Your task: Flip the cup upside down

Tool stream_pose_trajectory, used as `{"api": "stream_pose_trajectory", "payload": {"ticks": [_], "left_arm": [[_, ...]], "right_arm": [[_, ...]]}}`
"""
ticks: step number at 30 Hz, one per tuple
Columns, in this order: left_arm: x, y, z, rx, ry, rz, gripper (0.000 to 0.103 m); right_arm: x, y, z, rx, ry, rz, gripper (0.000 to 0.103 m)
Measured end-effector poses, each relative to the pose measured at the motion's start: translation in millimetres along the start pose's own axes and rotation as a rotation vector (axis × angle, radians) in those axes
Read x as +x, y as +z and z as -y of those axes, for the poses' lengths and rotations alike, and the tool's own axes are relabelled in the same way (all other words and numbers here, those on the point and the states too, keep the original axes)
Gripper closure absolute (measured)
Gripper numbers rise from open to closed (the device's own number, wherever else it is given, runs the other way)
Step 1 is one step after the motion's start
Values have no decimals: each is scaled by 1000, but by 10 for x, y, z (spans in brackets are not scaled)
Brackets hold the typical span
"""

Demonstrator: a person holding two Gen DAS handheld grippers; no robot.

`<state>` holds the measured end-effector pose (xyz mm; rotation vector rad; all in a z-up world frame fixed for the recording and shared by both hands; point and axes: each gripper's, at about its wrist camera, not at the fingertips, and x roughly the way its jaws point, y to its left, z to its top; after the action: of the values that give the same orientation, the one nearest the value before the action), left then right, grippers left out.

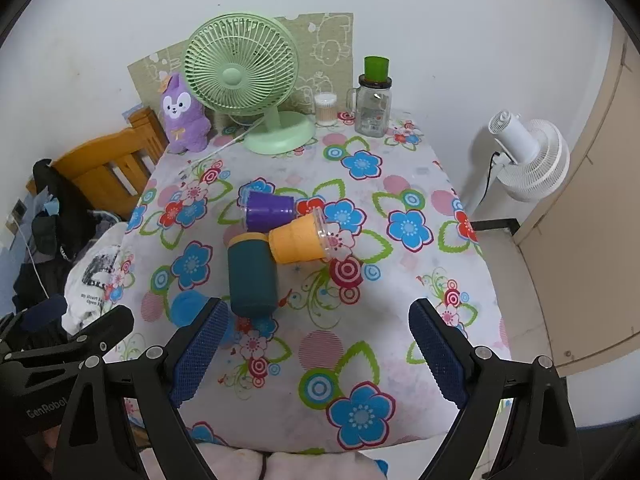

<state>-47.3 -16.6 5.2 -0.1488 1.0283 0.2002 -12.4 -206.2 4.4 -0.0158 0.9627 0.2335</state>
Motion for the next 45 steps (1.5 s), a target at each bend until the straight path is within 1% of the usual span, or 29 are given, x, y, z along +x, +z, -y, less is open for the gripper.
{"api": "stream_pose_trajectory", "payload": {"ticks": [5, 25, 36, 45], "left_arm": [[-29, -3, 38, 15, -3, 23, 0], [7, 20, 60, 19, -12, 7, 0], [52, 5, 54, 31, 16, -4, 0], [57, 3, 54, 30, 14, -10, 0]], "right_arm": [[-17, -3, 9, 8, -11, 3, 10], [4, -21, 40, 28, -16, -4, 10], [11, -9, 20, 16, -15, -4, 10], [25, -8, 21, 21, -12, -13, 10]]}}
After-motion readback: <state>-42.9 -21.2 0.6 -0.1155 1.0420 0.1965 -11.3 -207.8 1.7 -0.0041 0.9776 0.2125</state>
